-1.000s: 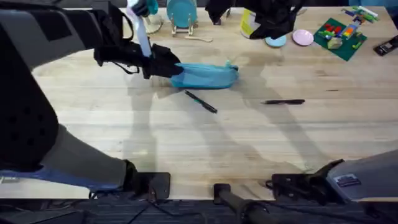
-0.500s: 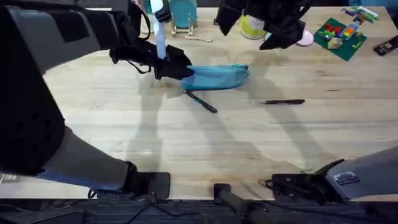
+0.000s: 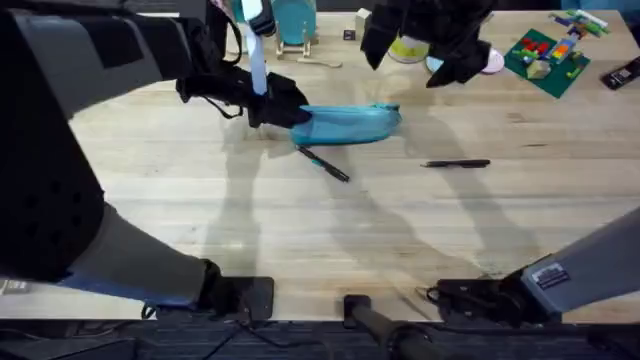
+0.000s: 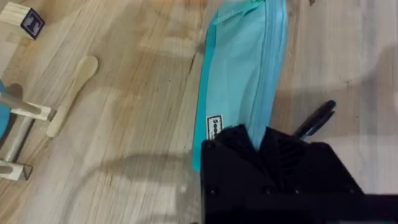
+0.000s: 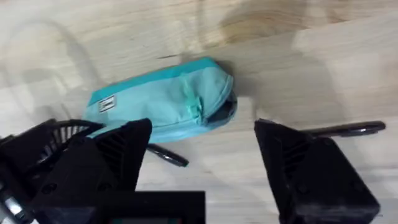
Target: Unzip the bag, pick up the pens from the table one at a time and place them inside, then zip the bag closed.
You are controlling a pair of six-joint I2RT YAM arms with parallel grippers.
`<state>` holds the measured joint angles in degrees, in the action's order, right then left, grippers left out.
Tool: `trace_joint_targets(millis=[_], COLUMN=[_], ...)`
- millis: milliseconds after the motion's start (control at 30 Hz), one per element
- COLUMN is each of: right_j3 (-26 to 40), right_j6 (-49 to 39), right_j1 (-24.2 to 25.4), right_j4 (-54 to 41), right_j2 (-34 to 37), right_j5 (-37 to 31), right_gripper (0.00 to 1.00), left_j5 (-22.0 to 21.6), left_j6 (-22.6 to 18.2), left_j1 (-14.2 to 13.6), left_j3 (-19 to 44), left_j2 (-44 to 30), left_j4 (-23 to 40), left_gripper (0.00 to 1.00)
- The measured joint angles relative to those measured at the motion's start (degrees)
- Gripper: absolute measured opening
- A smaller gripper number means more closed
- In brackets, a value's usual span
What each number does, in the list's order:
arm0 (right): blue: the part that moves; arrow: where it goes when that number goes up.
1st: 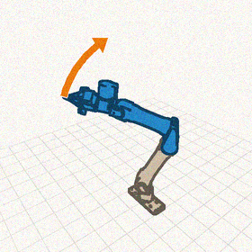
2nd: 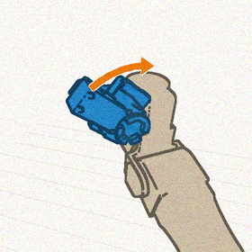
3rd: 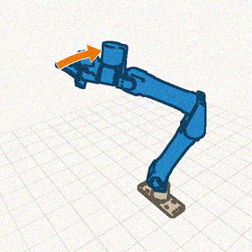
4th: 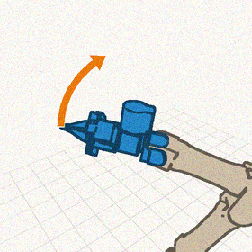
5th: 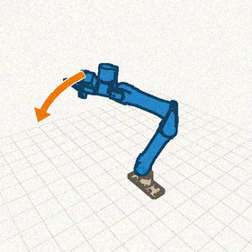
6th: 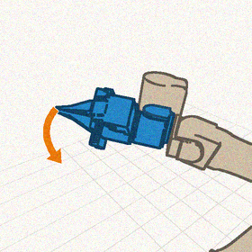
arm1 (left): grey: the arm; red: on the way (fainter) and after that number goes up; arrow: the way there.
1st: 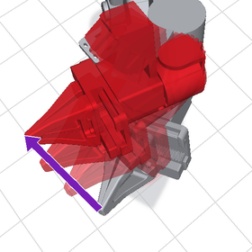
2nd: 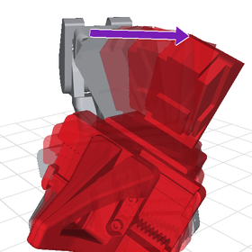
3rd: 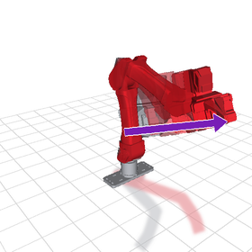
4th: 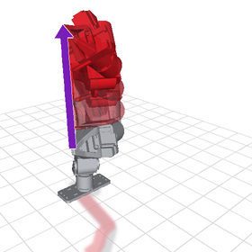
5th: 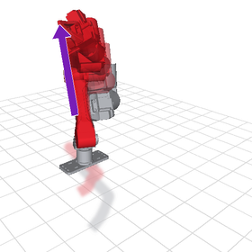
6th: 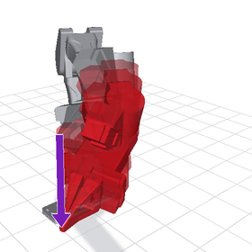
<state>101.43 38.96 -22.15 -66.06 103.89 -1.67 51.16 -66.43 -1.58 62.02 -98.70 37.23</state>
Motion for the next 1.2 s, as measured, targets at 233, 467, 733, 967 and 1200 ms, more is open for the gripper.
trace_joint_targets(millis=[233, 467, 733, 967, 1200], right_j3=[0.0, 0.0, 0.0, 0.0, 0.0], right_j6=[-4.64, -9.16, -15.99, -18.17, -19.09], right_j1=[0.0, -0.02, -0.02, -0.02, -0.02], right_j4=[1.48, 1.77, 3.93, 4.76, 4.96], right_j2=[4.05, 5.46, 8.84, 11.35, 13.63], right_j5=[1.01, 1.55, 3.23, 4.38, 6.25], right_gripper=[0.996, 0.996, 0.936, 0.928, 0.928], left_j5=[-0.01, -0.02, -0.02, -0.02, -0.03], left_j6=[0.0, 0.0, 0.0, 0.0, 0.0], left_j1=[0.0, 0.0, 0.0, 0.0, 0.0], left_j3=[0.0, 0.0, 0.0, 0.0, 0.0], left_j2=[0.0, 0.0, 0.0, 0.0, 0.0], left_j4=[0.0, 0.0, 0.0, 0.0, 0.0], left_gripper=[0.042, 0.042, 0.042, 0.042, 0.042])
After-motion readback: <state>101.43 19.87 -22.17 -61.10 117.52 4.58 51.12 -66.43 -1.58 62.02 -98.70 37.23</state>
